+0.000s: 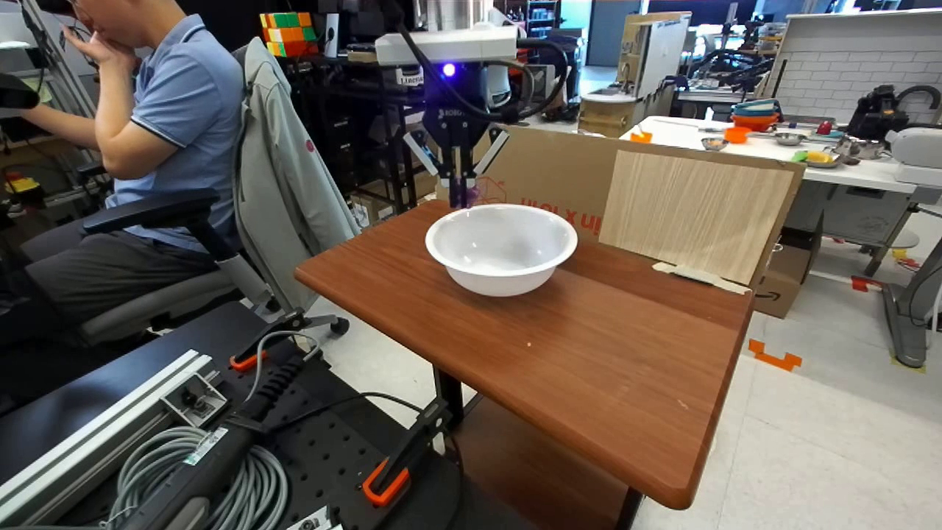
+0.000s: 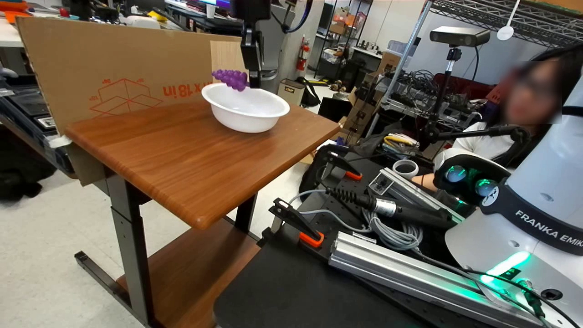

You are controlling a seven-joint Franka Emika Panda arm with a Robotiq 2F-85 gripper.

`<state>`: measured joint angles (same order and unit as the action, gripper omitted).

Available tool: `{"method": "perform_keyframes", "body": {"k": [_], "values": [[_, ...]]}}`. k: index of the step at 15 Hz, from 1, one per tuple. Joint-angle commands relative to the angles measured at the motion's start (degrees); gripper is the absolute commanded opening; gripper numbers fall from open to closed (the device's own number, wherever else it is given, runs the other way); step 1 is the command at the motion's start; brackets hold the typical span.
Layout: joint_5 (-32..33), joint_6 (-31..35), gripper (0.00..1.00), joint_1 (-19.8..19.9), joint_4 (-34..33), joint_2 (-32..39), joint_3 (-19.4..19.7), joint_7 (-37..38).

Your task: Put the purple thing in the bowl

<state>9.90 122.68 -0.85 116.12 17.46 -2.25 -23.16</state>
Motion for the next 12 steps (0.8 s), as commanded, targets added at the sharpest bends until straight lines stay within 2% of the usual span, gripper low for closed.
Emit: {"method": "perform_keyframes", "body": {"k": [1, 6, 7, 8, 12], "values": [[2.37, -2.07, 0.02, -0.34, -2.65, 4.96, 0.52, 2.7], [2.15, -3.77, 0.02, 1.07, -4.48, 8.68, 2.06, 3.28], [2.55, -4.29, 0.34, 0.99, -4.77, 9.01, 2.5, 3.94], [2.54, -4.62, 0.36, 1.09, -4.76, 9.04, 2.74, 4.34], [1.54, -1.62, 0.63, 1.55, 0.16, 3.24, 2.89, 6.09]]}}
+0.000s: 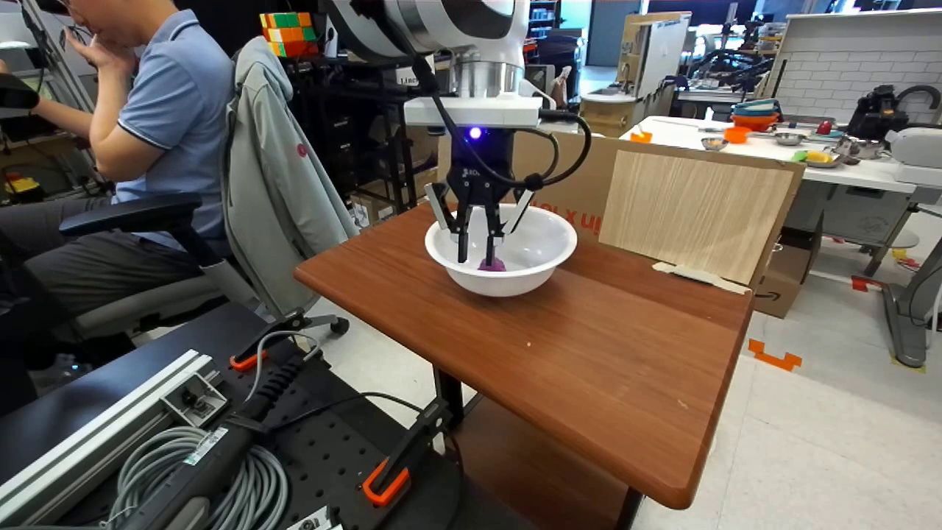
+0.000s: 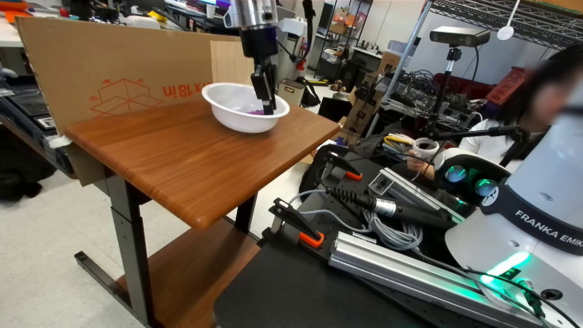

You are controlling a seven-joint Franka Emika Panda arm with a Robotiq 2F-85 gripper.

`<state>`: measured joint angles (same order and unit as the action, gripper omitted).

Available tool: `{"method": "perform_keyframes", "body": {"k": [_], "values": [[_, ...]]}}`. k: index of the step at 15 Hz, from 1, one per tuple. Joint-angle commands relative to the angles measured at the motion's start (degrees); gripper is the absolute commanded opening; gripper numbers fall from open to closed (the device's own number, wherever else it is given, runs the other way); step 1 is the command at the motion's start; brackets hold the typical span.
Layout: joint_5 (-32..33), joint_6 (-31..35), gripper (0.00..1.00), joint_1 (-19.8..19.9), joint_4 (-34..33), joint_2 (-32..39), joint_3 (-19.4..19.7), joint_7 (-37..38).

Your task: Put the purple thing in the bowl

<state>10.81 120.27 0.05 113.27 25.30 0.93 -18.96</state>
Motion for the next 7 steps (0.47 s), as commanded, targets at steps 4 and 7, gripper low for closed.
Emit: {"method": "perform_keyframes", "body": {"k": [4, 7], "values": [[0.03, 0.72, 0.7, 0.73, 2.32, -5.02, -0.6, 1.71], [0.04, 0.69, 0.87, 0.72, 2.39, -4.57, -0.67, 1.72]]}}
